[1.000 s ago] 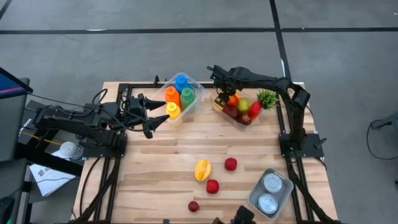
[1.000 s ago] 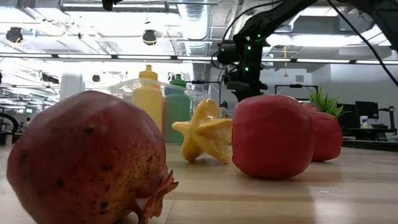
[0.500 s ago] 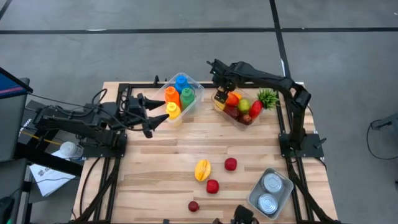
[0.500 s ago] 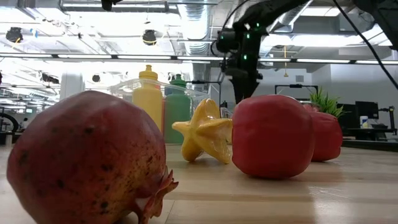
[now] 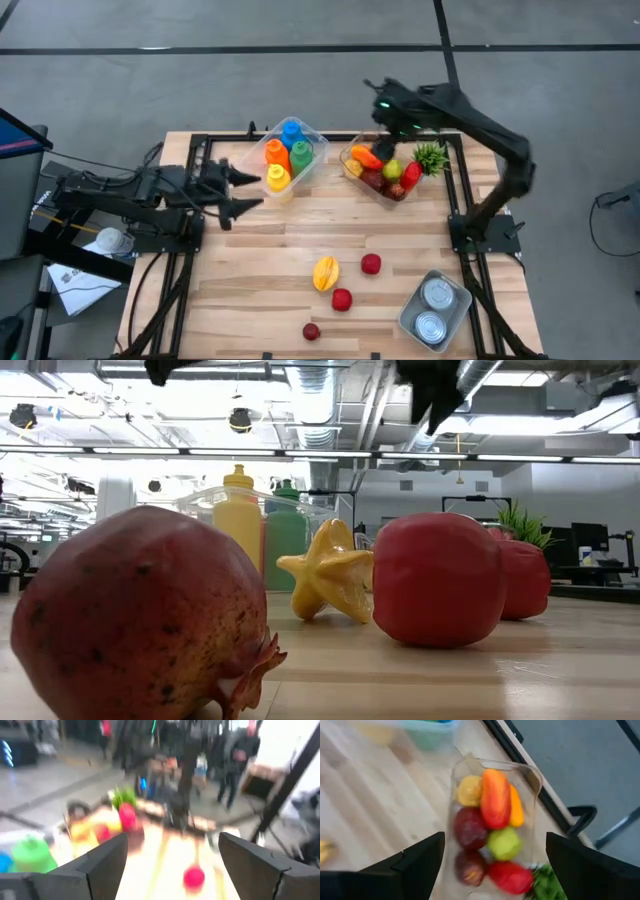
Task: Pick & Place Food Item
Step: Put the yellow star fruit into the right transparent bin
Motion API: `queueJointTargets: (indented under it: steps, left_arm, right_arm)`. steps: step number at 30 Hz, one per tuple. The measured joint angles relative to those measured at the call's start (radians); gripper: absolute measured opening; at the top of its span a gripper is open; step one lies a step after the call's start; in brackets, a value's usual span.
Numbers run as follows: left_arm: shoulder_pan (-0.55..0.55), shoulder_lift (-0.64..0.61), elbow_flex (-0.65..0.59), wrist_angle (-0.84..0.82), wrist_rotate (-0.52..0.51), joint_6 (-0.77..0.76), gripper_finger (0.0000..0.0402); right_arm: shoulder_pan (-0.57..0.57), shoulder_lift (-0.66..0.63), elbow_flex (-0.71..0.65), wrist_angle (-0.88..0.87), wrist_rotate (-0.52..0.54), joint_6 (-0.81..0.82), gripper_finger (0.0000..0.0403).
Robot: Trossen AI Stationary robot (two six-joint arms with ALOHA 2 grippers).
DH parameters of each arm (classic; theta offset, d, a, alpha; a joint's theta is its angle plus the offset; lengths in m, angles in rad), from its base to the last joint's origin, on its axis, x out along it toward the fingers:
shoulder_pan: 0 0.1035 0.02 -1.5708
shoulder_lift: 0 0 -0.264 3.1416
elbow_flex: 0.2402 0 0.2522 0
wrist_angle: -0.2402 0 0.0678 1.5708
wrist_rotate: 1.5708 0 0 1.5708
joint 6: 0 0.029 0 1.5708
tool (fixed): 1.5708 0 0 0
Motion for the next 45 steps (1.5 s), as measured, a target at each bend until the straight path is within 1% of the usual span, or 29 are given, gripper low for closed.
queueJointTargets:
  steps: [2,4,7,13,17,19,21,23,27,30,33,35,39,41,45]
  left_arm:
    - [-0.004,0.046,0.000,-0.054,0.056,-0.030,0.0301]
    - [-0.015,0.119,0.000,-0.079,0.130,-0.033,0.0301]
    - [-0.026,0.256,-0.002,-0.042,0.191,-0.031,0.0301]
    - [-0.033,0.541,-0.001,0.222,0.258,-0.033,0.0301]
    - [-0.059,0.705,0.004,0.411,0.264,-0.073,0.0301]
    - [-0.085,0.777,0.034,0.410,0.241,-0.094,0.0301]
    - [-0.120,0.839,0.091,0.363,0.203,-0.101,0.0301]
    - [-0.159,0.894,0.164,0.304,0.166,-0.101,0.0301]
    - [-0.216,0.995,0.318,0.145,0.047,-0.106,0.0301]
    - [-0.236,1.049,0.386,0.087,0.018,-0.139,0.0301]
    - [-0.259,1.083,0.405,0.072,-0.014,-0.180,0.0301]
    - [-0.277,1.101,0.403,0.037,-0.063,-0.226,0.0301]
    - [-0.316,1.146,0.403,0.052,-0.166,-0.335,0.0301]
    - [-0.335,1.169,0.404,0.074,-0.185,-0.384,0.0301]
    - [-0.369,1.219,0.417,0.034,-0.243,-0.482,0.0298]
  right_arm:
    - [0.038,-0.089,-0.039,-0.004,0.001,0.078,0.0336]
    - [0.086,-0.178,-0.093,0.007,0.003,0.150,0.0336]
    - [0.159,-0.284,-0.193,0.051,0.012,0.238,0.0336]
    - [0.262,-0.453,-0.397,0.083,0.034,0.382,0.0336]
    - [0.313,-0.521,-0.494,0.114,0.036,0.439,0.0336]
    - [0.336,-0.549,-0.528,0.138,0.041,0.449,0.0336]
    - [0.355,-0.565,-0.554,0.153,0.059,0.451,0.0336]
    - [0.368,-0.576,-0.574,0.168,0.069,0.451,0.0336]
    - [0.383,-0.582,-0.601,0.171,0.070,0.451,0.0336]
    - [0.405,-0.576,-0.601,0.172,0.083,0.469,0.0336]
    - [0.434,-0.567,-0.601,0.172,0.107,0.487,0.0336]
    - [0.458,-0.567,-0.601,0.170,0.117,0.496,0.0336]
    - [0.510,-0.567,-0.601,0.170,0.150,0.528,0.0336]
    - [0.532,-0.567,-0.601,0.170,0.165,0.529,0.0336]
    - [0.565,-0.567,-0.601,0.172,0.170,0.534,0.0336]
